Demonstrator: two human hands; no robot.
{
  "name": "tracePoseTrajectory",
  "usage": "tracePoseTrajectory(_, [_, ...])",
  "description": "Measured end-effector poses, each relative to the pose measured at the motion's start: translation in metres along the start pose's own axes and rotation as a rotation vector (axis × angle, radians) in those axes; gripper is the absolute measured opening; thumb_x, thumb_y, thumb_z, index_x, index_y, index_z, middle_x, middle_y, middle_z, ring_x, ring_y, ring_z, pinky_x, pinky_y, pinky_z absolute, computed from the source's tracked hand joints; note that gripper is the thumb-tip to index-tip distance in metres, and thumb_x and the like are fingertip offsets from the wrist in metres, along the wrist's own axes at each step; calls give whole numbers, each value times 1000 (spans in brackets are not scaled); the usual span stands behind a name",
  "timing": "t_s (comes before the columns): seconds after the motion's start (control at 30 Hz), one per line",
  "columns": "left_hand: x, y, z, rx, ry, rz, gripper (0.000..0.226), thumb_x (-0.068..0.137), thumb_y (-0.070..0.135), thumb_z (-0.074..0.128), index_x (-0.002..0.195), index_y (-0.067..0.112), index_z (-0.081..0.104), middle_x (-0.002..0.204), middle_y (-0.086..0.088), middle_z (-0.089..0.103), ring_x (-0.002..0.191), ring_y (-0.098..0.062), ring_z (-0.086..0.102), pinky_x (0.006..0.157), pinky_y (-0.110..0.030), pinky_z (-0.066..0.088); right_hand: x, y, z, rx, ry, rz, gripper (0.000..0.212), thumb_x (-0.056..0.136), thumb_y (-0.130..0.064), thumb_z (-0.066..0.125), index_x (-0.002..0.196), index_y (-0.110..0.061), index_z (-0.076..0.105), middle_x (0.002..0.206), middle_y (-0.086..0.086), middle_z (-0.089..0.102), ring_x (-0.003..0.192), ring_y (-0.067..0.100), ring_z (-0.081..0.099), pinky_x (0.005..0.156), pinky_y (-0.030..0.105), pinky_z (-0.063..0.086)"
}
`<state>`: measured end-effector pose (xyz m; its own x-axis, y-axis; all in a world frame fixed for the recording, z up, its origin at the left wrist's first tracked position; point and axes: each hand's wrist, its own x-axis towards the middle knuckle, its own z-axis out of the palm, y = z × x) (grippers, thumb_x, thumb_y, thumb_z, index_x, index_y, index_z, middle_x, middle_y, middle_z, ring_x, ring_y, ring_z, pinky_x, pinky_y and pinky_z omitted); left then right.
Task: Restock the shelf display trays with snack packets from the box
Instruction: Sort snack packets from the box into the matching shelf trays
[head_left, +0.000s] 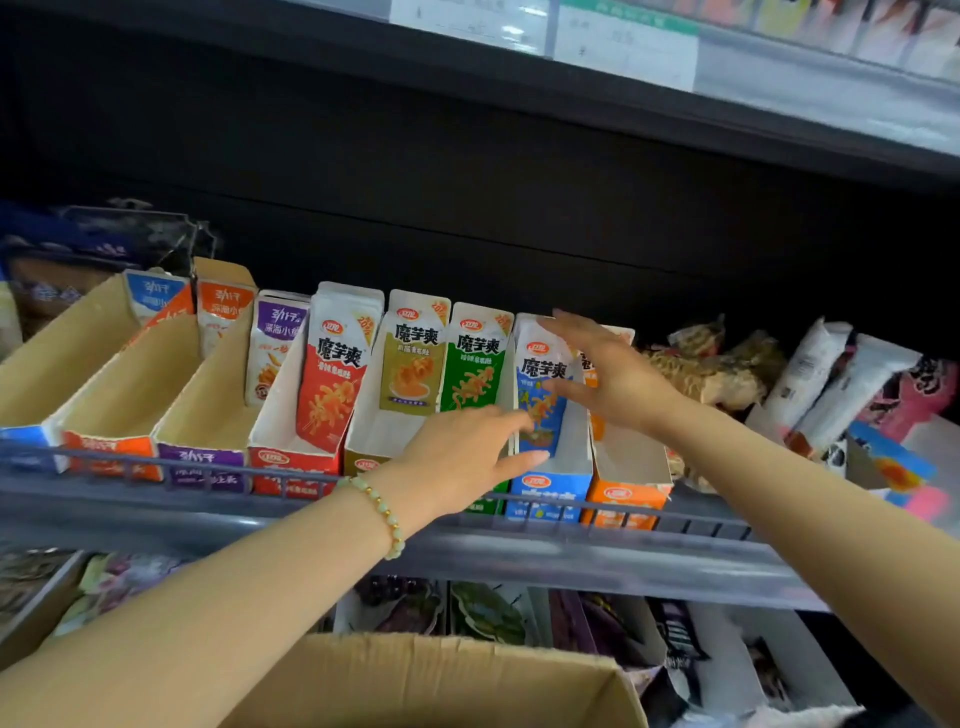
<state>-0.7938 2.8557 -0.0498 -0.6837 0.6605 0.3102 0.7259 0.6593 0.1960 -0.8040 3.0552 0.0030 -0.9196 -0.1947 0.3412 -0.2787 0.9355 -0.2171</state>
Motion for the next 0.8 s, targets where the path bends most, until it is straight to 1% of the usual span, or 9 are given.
tracePoseTrajectory(0.13, [-41, -1, -13, 41, 73, 45, 61, 92, 61, 33, 144, 30, 32, 139, 6, 44, 128, -13, 38, 105, -33, 33, -59, -24, -4, 137, 15, -6, 53, 89, -35, 64, 138, -27, 47, 148, -8, 42, 138, 7, 35, 113, 22, 26])
tracePoseTrajectory(0.23, [-91, -3, -13, 19, 35, 52, 67, 87, 64, 27, 143, 30, 35, 144, 11, 39, 134, -10, 32, 110, -28, 24, -114, -44, 8, 319, -14, -5, 45, 86, -39, 61, 129, -27, 57, 136, -16, 53, 129, -3, 44, 111, 24, 34])
tracePoseTrajectory(0.37, [-159, -10, 6, -28, -97, -1, 72, 83, 72, 16, 142, 35, 33, 144, 17, 33, 136, -3, 26, 111, -21, 16, -180, -62, 55, 408, -174, 37, 34, 89, -33, 64, 123, -32, 61, 129, -22, 57, 122, -10, 47, 106, 17, 37])
tracePoseTrajectory(0.47, [-204, -16, 32, -5, -216, -20, 76, 80, 75, 8, 141, 38, 33, 141, 20, 33, 134, 0, 26, 108, -16, 12, -218, -76, 100, 411, -338, 62, 34, 89, -40, 63, 123, -34, 61, 128, -22, 57, 120, -8, 49, 104, 20, 40])
tracePoseTrajectory(0.57, [-234, -25, 66, -81, -373, -93, 68, 82, 73, 18, 136, 37, 41, 133, 21, 40, 127, -1, 34, 104, -20, 30, -239, -81, 149, 406, -619, 166, 50, 90, -43, 62, 135, -27, 51, 136, -15, 51, 124, -1, 48, 106, 22, 39])
tracePoseTrajectory(0.63, [-247, -30, 86, -107, -489, -117, 74, 78, 77, 15, 134, 37, 42, 130, 21, 43, 123, -4, 39, 98, -22, 36, -244, -79, 180, 364, -776, 235, 67, 89, -48, 61, 145, -22, 37, 149, -6, 37, 137, 12, 37, 113, 31, 31])
tracePoseTrajectory(0.7, [-256, -33, 101, -141, -607, -148, 84, 71, 79, 12, 139, 36, 38, 137, 17, 42, 126, -5, 37, 100, -21, 33, -246, -77, 202, 301, -844, 321, 76, 89, -44, 64, 150, -17, 27, 155, -1, 27, 143, 19, 26, 116, 32, 25])
tracePoseTrajectory(0.77, [-260, -31, 107, -161, -703, -190, 91, 69, 80, 13, 145, 33, 30, 147, 12, 35, 134, -7, 31, 107, -24, 28, -248, -75, 214, 196, -818, 401, 70, 83, -36, 72, 141, -15, 39, 144, 3, 39, 135, 22, 37, 109, 30, 34])
tracePoseTrajectory(0.8, [-260, -29, 106, -174, -726, -214, 89, 72, 79, 17, 147, 32, 26, 151, 11, 30, 137, -9, 28, 110, -26, 26, -248, -75, 216, 167, -796, 414, 57, 79, -35, 77, 126, -15, 51, 132, 4, 49, 124, 24, 47, 100, 31, 41])
